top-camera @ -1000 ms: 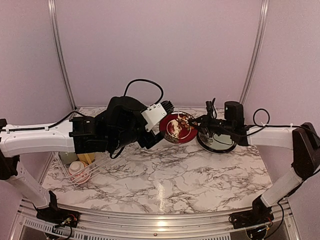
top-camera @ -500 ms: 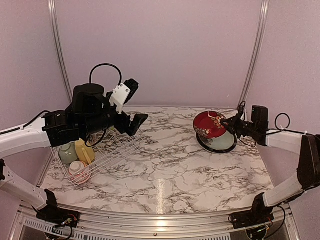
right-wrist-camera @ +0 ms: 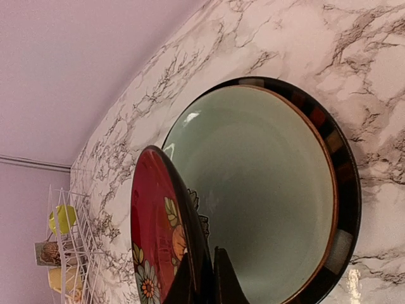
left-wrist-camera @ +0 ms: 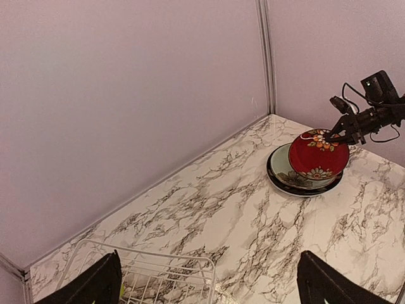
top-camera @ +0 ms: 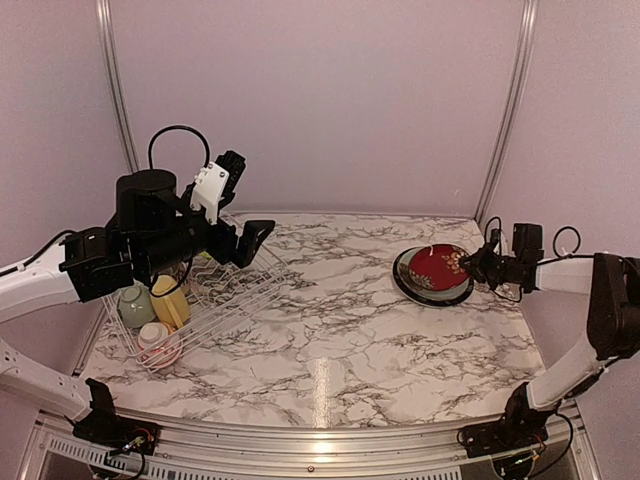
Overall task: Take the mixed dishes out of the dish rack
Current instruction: Place the plate with another plate.
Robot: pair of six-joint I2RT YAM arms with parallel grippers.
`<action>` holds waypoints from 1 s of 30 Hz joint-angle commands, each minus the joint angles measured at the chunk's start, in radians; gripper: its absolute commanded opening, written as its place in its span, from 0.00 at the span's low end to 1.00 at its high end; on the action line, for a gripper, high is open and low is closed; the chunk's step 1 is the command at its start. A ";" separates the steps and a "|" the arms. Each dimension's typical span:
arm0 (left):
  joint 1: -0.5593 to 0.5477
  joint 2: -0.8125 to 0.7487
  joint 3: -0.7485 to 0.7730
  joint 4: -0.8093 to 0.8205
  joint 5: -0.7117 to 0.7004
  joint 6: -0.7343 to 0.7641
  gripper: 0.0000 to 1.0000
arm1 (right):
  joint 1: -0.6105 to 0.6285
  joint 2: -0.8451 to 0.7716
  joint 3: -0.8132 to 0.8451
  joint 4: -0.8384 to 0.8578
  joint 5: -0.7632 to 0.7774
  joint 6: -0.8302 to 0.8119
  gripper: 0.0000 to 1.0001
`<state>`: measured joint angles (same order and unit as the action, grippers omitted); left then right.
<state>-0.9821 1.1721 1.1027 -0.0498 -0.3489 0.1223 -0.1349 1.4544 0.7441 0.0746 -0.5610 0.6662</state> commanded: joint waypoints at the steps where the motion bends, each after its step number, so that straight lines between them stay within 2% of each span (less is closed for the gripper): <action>1: 0.011 -0.026 -0.017 0.008 -0.054 -0.013 0.99 | -0.006 0.057 0.081 0.027 0.007 -0.043 0.03; 5: 0.014 -0.017 -0.007 0.001 -0.053 -0.019 0.99 | -0.008 0.143 0.107 0.069 -0.059 -0.035 0.04; 11: 0.019 -0.009 0.005 -0.010 -0.080 -0.022 0.99 | -0.008 0.208 0.116 0.117 -0.076 -0.031 0.05; 16: 0.023 -0.018 0.005 -0.018 -0.100 -0.021 0.99 | -0.008 0.246 0.126 0.134 -0.078 -0.041 0.10; 23: 0.033 -0.026 0.000 -0.024 -0.107 -0.028 0.99 | -0.008 0.276 0.137 0.115 -0.047 -0.084 0.28; 30: 0.071 -0.027 0.003 -0.041 -0.111 -0.069 0.99 | -0.008 0.262 0.165 0.017 0.032 -0.163 0.41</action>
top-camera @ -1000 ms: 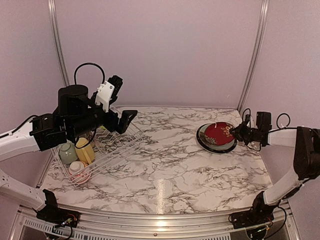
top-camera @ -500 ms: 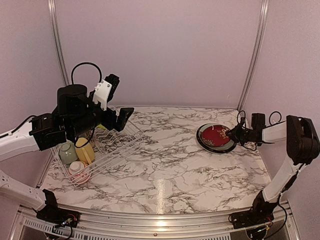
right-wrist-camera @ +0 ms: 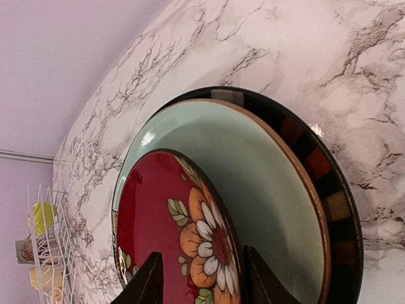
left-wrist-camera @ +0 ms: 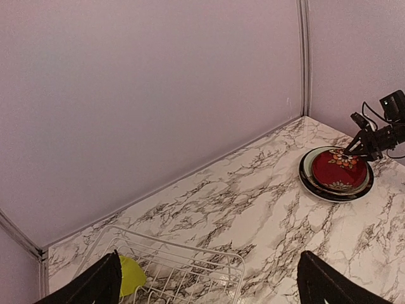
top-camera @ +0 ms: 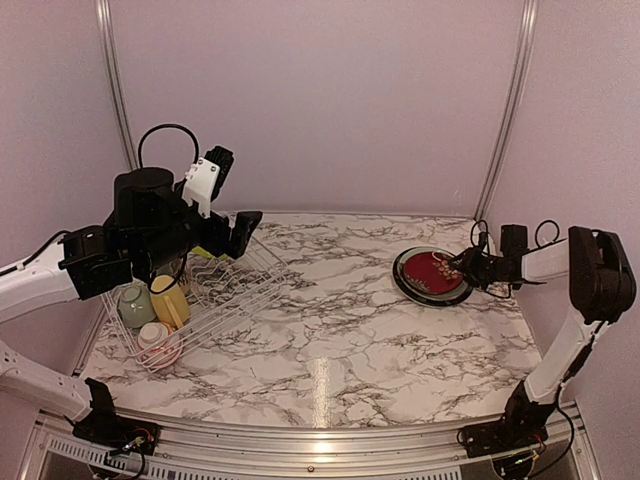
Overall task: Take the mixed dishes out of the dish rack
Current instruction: Place the plate with another plate, then grab the cup from the dish rack.
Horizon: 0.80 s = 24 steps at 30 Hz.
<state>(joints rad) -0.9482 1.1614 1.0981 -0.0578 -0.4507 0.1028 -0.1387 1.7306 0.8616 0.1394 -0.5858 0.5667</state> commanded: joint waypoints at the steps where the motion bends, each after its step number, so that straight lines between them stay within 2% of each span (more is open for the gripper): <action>1: 0.064 -0.021 0.007 -0.035 0.028 -0.080 0.99 | -0.004 -0.024 0.050 -0.065 0.082 -0.078 0.43; 3: 0.113 -0.038 -0.007 -0.026 0.094 -0.139 0.99 | -0.003 -0.047 0.045 -0.085 0.125 -0.105 0.48; 6: 0.165 -0.046 -0.017 -0.027 0.111 -0.181 0.99 | -0.003 -0.073 0.044 -0.116 0.179 -0.139 0.55; 12: 0.249 -0.037 0.005 -0.096 0.105 -0.257 0.99 | -0.001 -0.134 0.055 -0.197 0.263 -0.206 0.56; 17: 0.343 -0.033 0.029 -0.187 0.083 -0.317 0.99 | 0.014 -0.206 0.056 -0.257 0.342 -0.258 0.64; 21: 0.470 -0.031 0.048 -0.286 0.093 -0.365 0.99 | 0.016 -0.272 0.045 -0.283 0.357 -0.296 0.72; 24: 0.574 -0.027 0.060 -0.349 0.154 -0.400 0.99 | 0.016 -0.317 0.042 -0.291 0.351 -0.312 0.77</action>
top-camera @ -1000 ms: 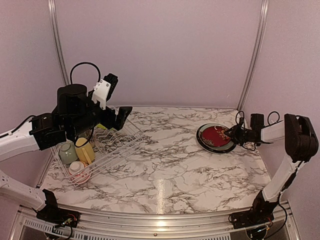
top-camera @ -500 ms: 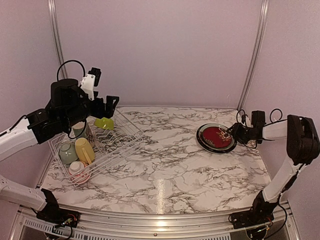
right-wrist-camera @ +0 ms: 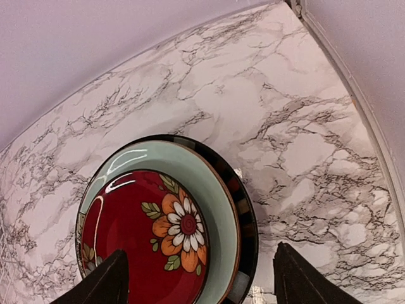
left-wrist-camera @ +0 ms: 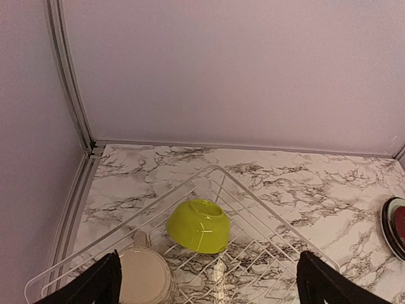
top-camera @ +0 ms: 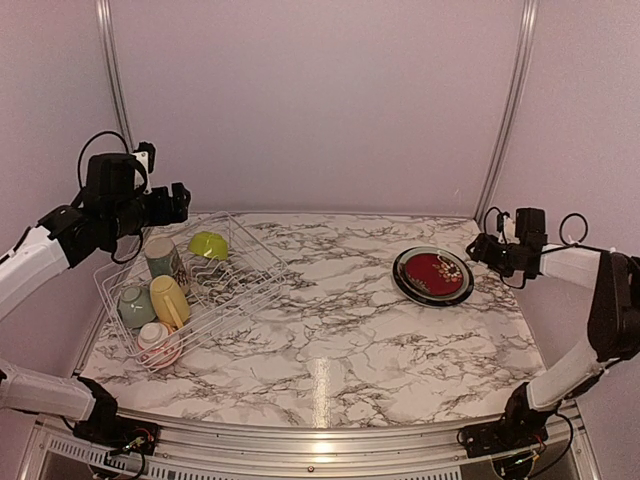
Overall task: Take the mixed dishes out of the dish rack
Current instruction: Grab the cup from the dish rack.
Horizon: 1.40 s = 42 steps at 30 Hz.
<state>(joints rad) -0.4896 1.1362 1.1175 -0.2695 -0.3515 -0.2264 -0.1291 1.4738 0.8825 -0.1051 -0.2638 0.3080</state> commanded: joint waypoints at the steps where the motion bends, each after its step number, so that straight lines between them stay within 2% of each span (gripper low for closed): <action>1: 0.145 0.000 0.042 -0.160 0.070 -0.081 0.99 | 0.005 -0.070 0.025 -0.055 0.028 -0.061 0.77; 5: 0.265 0.029 0.045 -0.221 0.156 -0.114 0.99 | 0.006 -0.101 0.043 -0.071 0.045 -0.043 0.80; 8: 0.350 0.085 0.052 -0.248 0.301 -0.130 0.99 | 0.005 -0.127 0.032 -0.043 0.090 0.034 0.86; 11: 0.392 0.171 0.076 -0.274 0.418 -0.132 0.99 | 0.004 -0.143 0.003 0.006 0.026 0.043 0.91; 14: 0.395 0.231 0.087 -0.272 0.446 -0.118 0.99 | 0.003 -0.136 -0.006 0.030 -0.064 0.030 0.92; 17: 0.395 0.276 0.096 -0.272 0.449 -0.103 0.99 | 0.000 -0.136 -0.025 0.043 -0.193 -0.009 0.91; 23: 0.395 0.342 0.081 -0.284 0.393 -0.060 0.99 | 0.002 -0.187 -0.063 0.085 -0.292 -0.010 0.92; 29: 0.389 0.380 0.076 -0.287 0.382 -0.042 0.99 | 0.006 -0.211 -0.041 0.068 -0.308 -0.010 0.93; 36: 0.357 0.397 0.061 -0.302 0.261 -0.016 0.98 | 0.016 -0.215 -0.028 0.064 -0.316 0.002 0.93; 42: 0.345 0.414 0.062 -0.301 0.261 -0.008 0.96 | 0.022 -0.217 -0.025 0.054 -0.314 -0.003 0.92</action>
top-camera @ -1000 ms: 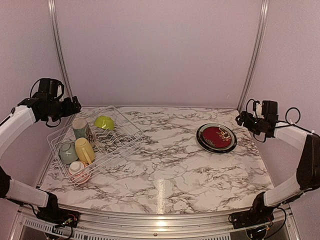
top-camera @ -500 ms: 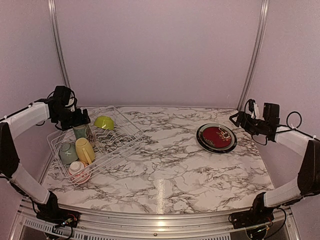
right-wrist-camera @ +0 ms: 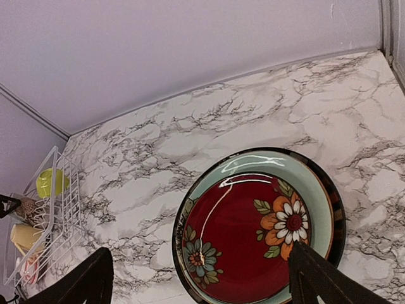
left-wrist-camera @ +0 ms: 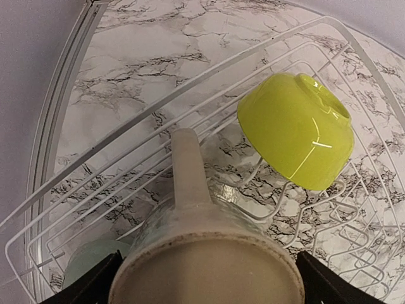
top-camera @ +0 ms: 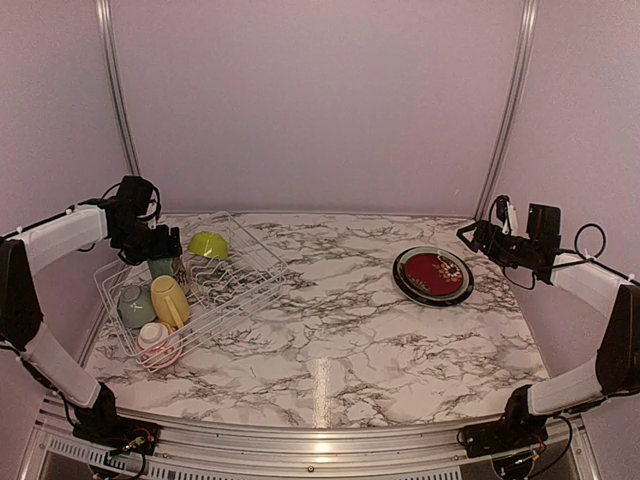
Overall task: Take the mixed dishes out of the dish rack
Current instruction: Grab the cup from the dish rack.
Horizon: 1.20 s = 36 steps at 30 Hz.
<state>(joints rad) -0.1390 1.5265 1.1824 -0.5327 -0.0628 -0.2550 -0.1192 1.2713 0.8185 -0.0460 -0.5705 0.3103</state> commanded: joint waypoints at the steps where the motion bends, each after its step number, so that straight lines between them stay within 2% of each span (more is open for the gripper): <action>1: -0.005 0.026 -0.002 -0.038 -0.028 0.023 0.96 | 0.012 -0.017 0.037 -0.007 -0.005 -0.005 0.92; 5: -0.005 0.037 -0.003 -0.034 -0.023 0.022 0.96 | 0.013 -0.034 0.031 -0.013 0.000 -0.007 0.92; 10: -0.010 0.042 -0.007 -0.022 -0.018 0.016 0.82 | 0.013 -0.051 0.030 -0.025 0.012 -0.011 0.92; 18: -0.020 0.017 0.012 -0.030 -0.044 0.025 0.70 | 0.013 -0.063 0.032 -0.039 0.021 -0.014 0.91; 26: -0.038 -0.039 0.079 -0.062 -0.073 0.030 0.50 | 0.015 -0.065 0.029 -0.043 0.029 -0.016 0.91; 36: -0.068 -0.128 0.245 -0.135 -0.093 0.042 0.43 | 0.016 -0.069 0.028 -0.046 0.040 -0.015 0.91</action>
<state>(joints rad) -0.1932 1.4837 1.3231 -0.6716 -0.1364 -0.2279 -0.1154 1.2236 0.8185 -0.0769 -0.5407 0.3084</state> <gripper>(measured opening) 0.844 0.914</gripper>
